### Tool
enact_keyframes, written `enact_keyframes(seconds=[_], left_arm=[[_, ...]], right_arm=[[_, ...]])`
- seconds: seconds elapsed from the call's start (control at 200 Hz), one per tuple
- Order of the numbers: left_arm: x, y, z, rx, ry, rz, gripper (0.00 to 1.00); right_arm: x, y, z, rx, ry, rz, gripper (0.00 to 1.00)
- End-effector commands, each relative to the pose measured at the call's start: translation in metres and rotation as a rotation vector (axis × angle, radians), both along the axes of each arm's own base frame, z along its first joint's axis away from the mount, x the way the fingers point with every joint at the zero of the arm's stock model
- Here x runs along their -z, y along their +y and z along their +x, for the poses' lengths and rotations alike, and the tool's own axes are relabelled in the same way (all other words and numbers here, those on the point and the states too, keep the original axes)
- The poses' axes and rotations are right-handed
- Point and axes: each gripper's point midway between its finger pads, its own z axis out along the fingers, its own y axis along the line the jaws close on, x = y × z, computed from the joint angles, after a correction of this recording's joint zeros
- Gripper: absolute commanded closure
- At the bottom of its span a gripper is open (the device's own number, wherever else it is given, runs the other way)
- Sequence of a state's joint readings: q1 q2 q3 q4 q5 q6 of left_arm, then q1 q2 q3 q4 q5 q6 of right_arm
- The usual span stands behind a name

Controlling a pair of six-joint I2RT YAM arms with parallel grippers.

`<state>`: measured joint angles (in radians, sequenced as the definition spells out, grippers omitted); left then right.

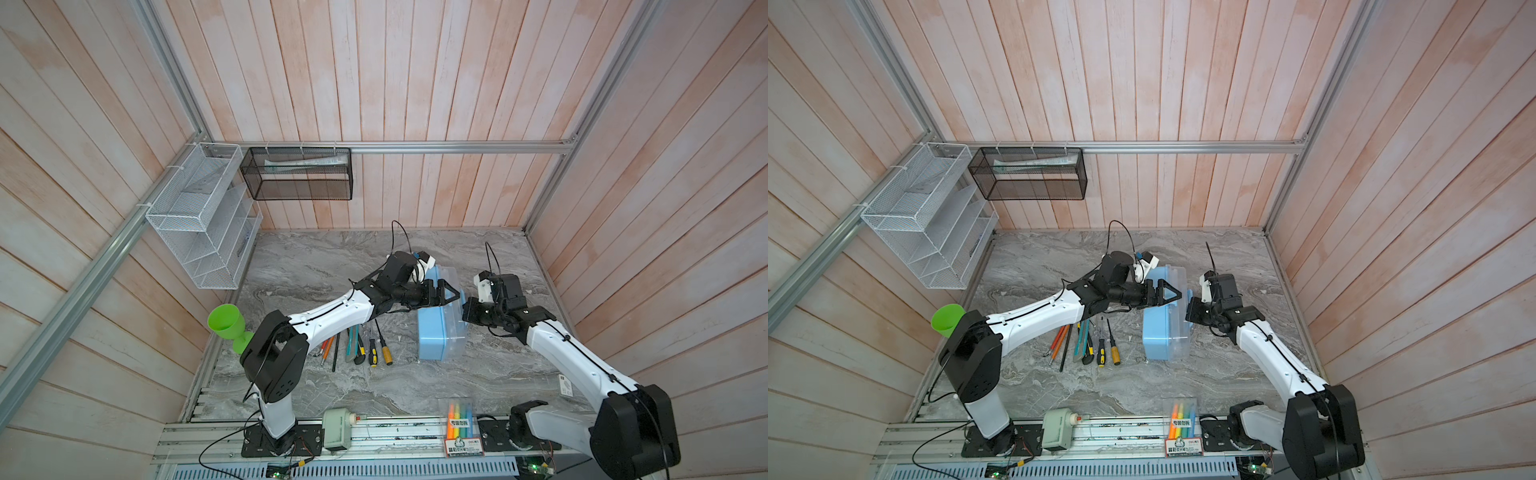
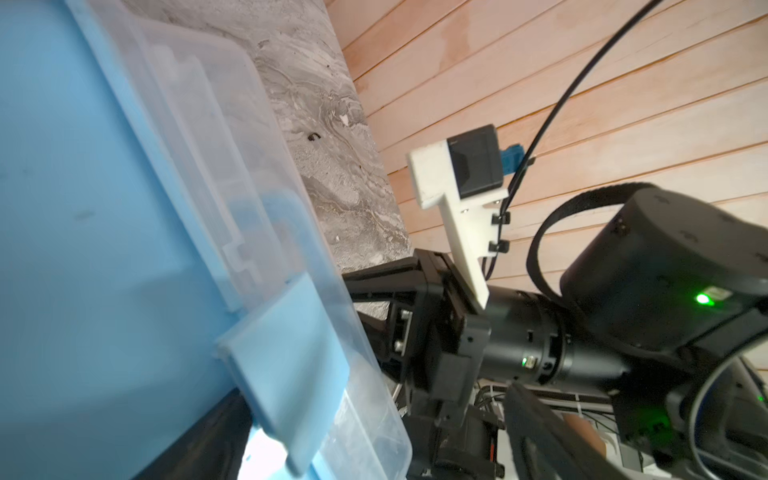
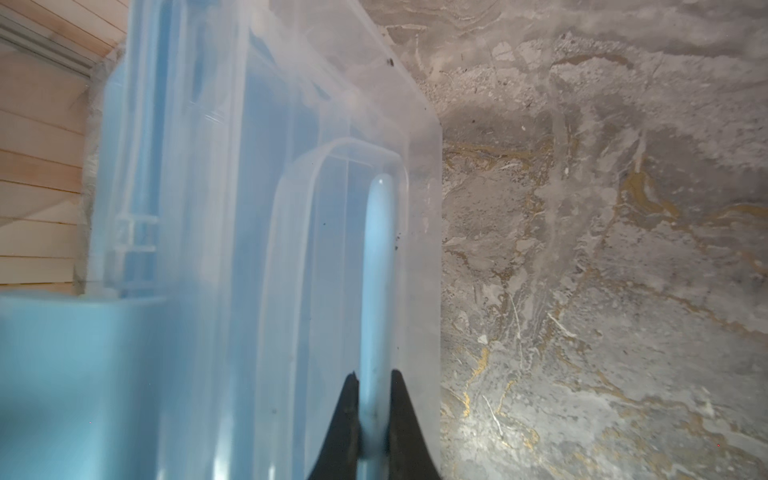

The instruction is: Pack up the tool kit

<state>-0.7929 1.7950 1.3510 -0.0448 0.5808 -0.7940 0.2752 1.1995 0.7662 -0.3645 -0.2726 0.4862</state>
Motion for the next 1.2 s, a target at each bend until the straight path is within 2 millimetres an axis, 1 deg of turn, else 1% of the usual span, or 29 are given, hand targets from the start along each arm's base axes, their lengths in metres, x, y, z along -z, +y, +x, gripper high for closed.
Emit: enact_keyframes(seconds=[0.0,0.135,0.18,0.26,0.36,0.45,0.575,0.735,0.805,0.88,0.97,1.02,1.065,1.195], left_arm=[[-0.001,-0.016,-0.027,0.131,0.029,-0.077,0.04],[-0.007,-0.012,-0.024,0.114,0.016,-0.078,0.04],[-0.011,-0.009,-0.021,0.099,0.012,-0.074,0.04],[-0.017,0.003,-0.011,0.059,0.000,-0.065,0.04],[-0.019,0.028,0.007,-0.013,-0.029,-0.034,0.04],[-0.015,0.057,0.022,-0.089,-0.057,0.025,0.04],[-0.007,0.091,0.034,-0.164,-0.098,0.125,0.03],[0.001,0.120,0.041,-0.238,-0.124,0.211,0.03],[0.004,0.128,0.041,-0.256,-0.124,0.218,0.03],[0.010,0.131,0.041,-0.265,-0.121,0.224,0.04],[0.024,0.132,0.039,-0.268,-0.095,0.237,0.07],[0.031,0.133,0.038,-0.267,-0.082,0.247,0.11],[0.040,0.134,0.037,-0.267,-0.068,0.263,0.14],[0.061,0.135,0.035,-0.267,-0.048,0.299,0.19]], right_arm=[[-0.015,0.023,0.003,-0.081,-0.054,0.071,1.00],[-0.019,0.018,0.004,-0.061,-0.066,0.050,1.00],[-0.023,0.016,0.004,-0.053,-0.076,0.048,1.00],[-0.034,0.014,0.006,-0.036,-0.107,0.046,1.00],[-0.050,0.011,0.005,-0.028,-0.131,0.040,1.00],[-0.062,0.008,-0.001,-0.024,-0.144,0.036,1.00],[-0.075,0.008,-0.007,-0.015,-0.164,0.060,1.00],[-0.082,0.018,-0.009,-0.026,-0.168,0.060,1.00],[-0.082,0.022,-0.009,-0.024,-0.169,0.066,1.00],[-0.079,0.027,-0.008,-0.026,-0.169,0.082,1.00],[-0.069,0.031,-0.007,-0.025,-0.154,0.094,1.00],[-0.064,0.032,-0.006,-0.028,-0.142,0.096,1.00],[-0.062,0.033,-0.006,-0.026,-0.138,0.098,1.00],[-0.061,0.031,-0.005,-0.015,-0.136,0.091,1.00]])
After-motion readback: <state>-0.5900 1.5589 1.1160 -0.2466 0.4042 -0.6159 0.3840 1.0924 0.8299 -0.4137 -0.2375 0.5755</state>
